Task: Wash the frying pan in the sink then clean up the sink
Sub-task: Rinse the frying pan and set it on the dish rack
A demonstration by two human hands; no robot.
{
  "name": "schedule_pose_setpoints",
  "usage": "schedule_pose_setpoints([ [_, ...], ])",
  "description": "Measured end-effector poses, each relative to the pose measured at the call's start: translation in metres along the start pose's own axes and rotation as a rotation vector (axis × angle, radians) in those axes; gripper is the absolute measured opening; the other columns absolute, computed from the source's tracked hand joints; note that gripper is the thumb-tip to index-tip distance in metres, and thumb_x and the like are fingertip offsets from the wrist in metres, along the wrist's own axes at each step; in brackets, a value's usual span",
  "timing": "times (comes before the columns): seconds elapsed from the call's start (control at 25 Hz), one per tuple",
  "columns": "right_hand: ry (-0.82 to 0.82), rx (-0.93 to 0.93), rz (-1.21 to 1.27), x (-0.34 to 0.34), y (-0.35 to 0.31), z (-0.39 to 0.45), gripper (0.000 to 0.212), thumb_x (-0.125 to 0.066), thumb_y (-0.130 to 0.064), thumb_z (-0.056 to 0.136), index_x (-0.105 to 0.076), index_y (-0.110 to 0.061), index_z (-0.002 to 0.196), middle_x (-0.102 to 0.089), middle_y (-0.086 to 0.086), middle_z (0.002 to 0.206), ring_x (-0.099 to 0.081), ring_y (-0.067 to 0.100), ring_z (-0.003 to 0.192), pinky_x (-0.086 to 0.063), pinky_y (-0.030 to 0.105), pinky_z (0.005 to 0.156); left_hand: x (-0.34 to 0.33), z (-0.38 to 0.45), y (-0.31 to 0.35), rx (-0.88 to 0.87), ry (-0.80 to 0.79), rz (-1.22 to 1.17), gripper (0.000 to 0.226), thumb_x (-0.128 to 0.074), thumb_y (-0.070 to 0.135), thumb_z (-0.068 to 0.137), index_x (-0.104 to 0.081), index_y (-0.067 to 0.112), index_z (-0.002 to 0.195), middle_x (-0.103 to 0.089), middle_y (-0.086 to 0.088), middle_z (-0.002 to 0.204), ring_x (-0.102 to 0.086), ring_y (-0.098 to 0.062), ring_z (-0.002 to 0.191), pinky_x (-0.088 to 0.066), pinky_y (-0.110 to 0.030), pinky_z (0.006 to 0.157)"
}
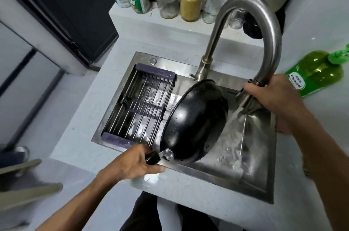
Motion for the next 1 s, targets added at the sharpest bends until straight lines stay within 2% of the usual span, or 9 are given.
schedule_pose_setpoints([
  [0.08,-0.042,-0.007,0.037,-0.001,-0.002,0.0,0.022,-0.072,-0.039,0.084,-0.072,-0.017,0.081,-0.073,0.004,0.076,-0.07,0.022,0.071,-0.055,0.033,0.061,0.011,-0.014,-0.001,-0.027,0.038,-0.047,0.036,-0.084,0.017,0.075,-0.056,0.014,0.052,-0.054,0.017,0.06,-0.051,0.003,0.053,-0.039,-0.008,0.05],
  [0.24,-0.126,-0.038,0.074,-0.011,-0.003,-0.008,0.023,-0.071,-0.031,0.089,-0.071,-0.01,0.079,-0.069,0.004,0.059,-0.063,0.01,0.047,-0.042,0.019,0.044,0.044,-0.048,-0.009,-0.051,0.16,-0.079,0.025,-0.08,0.018,0.079,-0.058,0.008,0.074,-0.046,0.001,0.057,-0.039,-0.013,0.042,-0.031,-0.021,0.037],
  [0.4,-0.221,-0.097,0.153,-0.06,-0.003,-0.015,0.028,-0.071,-0.036,0.089,-0.074,-0.009,0.082,-0.07,0.004,0.055,-0.062,0.008,0.042,-0.051,0.025,0.046,0.081,-0.071,-0.028,0.024,0.291,-0.073,0.043,-0.076,0.01,0.079,-0.047,0.023,0.05,-0.039,0.003,0.046,-0.036,-0.017,0.04,-0.033,-0.026,0.041],
  [0.56,-0.238,-0.032,0.275,-0.1,-0.027,-0.023,0.014,-0.069,-0.038,0.091,-0.073,-0.025,0.095,-0.072,-0.007,0.06,-0.064,0.008,0.052,-0.056,0.03,0.059,0.108,-0.083,-0.052,0.096,0.447,-0.152,0.039,-0.076,0.013,0.079,-0.046,0.015,0.054,-0.045,-0.007,0.045,-0.038,-0.019,0.039,-0.032,-0.026,0.042],
  [0.68,-0.311,0.063,0.318,-0.125,-0.063,-0.025,0.008,-0.063,-0.033,0.097,-0.066,-0.037,0.103,-0.07,-0.017,0.06,-0.062,-0.005,0.053,-0.054,0.019,0.057,0.128,-0.082,-0.064,0.114,0.563,-0.209,0.035,-0.075,0.009,0.08,-0.048,0.009,0.058,-0.046,-0.009,0.045,-0.037,-0.019,0.038,-0.031,-0.024,0.04],
  [0.8,-0.333,0.129,0.36,-0.146,-0.1,-0.024,0.013,-0.057,-0.03,0.1,-0.058,-0.042,0.095,-0.066,-0.016,0.067,-0.059,-0.01,0.052,-0.05,0.009,0.052,0.15,-0.078,-0.073,0.127,0.633,-0.235,0.032,-0.073,0.006,0.08,-0.05,0.007,0.058,-0.048,-0.009,0.045,-0.04,-0.019,0.037,-0.034,-0.025,0.04],
  [0.84,-0.328,0.128,0.361,-0.155,-0.11,-0.02,0.013,-0.056,-0.033,0.101,-0.056,-0.043,0.093,-0.066,-0.016,0.07,-0.061,-0.009,0.057,-0.053,0.011,0.057,0.158,-0.076,-0.077,0.13,0.652,-0.24,0.031,-0.073,0.005,0.08,-0.05,0.006,0.059,-0.048,-0.009,0.045,-0.04,-0.019,0.038,-0.034,-0.026,0.04],
  [0.92,-0.335,0.092,0.341,-0.176,-0.122,-0.012,0.009,-0.055,-0.046,0.098,-0.062,-0.04,0.097,-0.071,-0.004,0.08,-0.067,0.008,0.07,-0.06,0.029,0.074,0.176,-0.074,-0.083,0.135,0.679,-0.235,0.03,-0.073,0.005,0.08,-0.051,0.005,0.059,-0.048,-0.009,0.045,-0.04,-0.019,0.037,-0.034,-0.024,0.038],
  [1.0,-0.355,0.036,0.336,-0.195,-0.128,-0.005,0.043,-0.057,-0.059,0.089,-0.07,-0.021,0.105,-0.073,0.017,0.091,-0.064,0.024,0.072,-0.06,0.047,0.079,0.191,-0.069,-0.085,0.132,0.684,-0.222,0.029,-0.072,0.005,0.08,-0.051,0.004,0.06,-0.048,-0.01,0.045,-0.04,-0.018,0.035,-0.032,-0.022,0.036],
])
Point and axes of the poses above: each hand's wrist, its own z-axis towards the middle knuckle, its own x-axis out of the back of the hand, y = z × x, the point moved 8 cm from there along z, towards the middle knuckle
